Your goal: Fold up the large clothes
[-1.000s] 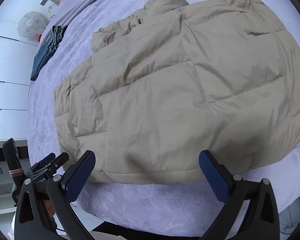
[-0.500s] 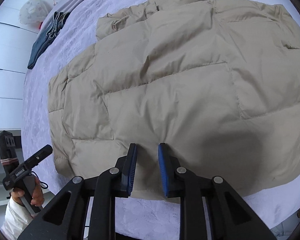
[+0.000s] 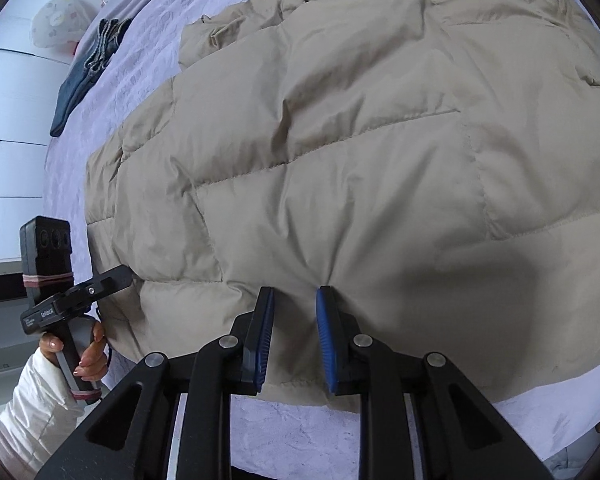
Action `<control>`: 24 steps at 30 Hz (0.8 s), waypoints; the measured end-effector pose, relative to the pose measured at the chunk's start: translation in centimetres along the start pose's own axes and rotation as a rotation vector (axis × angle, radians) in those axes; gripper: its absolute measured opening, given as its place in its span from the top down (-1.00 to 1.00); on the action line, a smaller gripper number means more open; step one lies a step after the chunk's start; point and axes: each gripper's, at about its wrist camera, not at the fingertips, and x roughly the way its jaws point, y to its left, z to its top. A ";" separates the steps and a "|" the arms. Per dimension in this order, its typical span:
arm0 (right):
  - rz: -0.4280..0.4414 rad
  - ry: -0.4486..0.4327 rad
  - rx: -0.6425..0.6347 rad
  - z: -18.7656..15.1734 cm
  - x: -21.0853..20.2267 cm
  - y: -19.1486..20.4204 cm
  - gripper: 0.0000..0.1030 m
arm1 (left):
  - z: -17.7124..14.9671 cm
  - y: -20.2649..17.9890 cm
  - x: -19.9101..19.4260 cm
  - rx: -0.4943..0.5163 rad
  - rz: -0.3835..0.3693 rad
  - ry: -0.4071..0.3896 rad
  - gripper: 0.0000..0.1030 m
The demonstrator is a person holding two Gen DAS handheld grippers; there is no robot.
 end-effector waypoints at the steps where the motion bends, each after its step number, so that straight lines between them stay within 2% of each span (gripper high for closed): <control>1: 0.000 0.000 0.001 0.0 0.1 0.0 0.53 | 0.4 -0.1 0.4 -0.008 -0.014 -0.003 -1.00; 3: 0.002 -0.002 0.010 0.1 0.4 -0.1 0.53 | 0.6 -0.3 0.8 -0.015 -0.054 -0.009 -0.93; 5: 0.004 0.001 0.021 0.2 0.7 -0.2 0.53 | 0.4 -0.4 1.0 -0.018 -0.095 0.016 -0.06; 6: 0.005 0.003 0.023 0.2 0.8 -0.3 0.53 | 0.3 -0.4 0.9 -0.038 -0.129 0.022 0.03; 8: 0.008 0.006 0.023 0.3 0.6 -0.3 0.53 | 0.2 -0.7 0.2 -0.045 -0.147 0.005 0.27; 11: -0.007 -0.071 0.002 0.6 -1.3 -0.2 0.54 | -0.2 -1.7 -1.6 -0.053 -0.159 -0.030 0.35; 13: -0.034 -0.143 -0.003 1.1 -2.7 -0.4 0.84 | -0.5 -2.7 -2.5 -0.048 -0.160 -0.049 0.35; 15: -0.046 -0.185 0.010 1.9 -3.2 -0.9 0.89 | -0.8 -4.0 -3.0 -0.031 -0.148 -0.057 0.35; 24: -0.038 -0.139 0.044 4.2 1.9 -2.1 0.99 | -0.5 -10.4 -2.9 0.032 -0.139 -0.043 0.35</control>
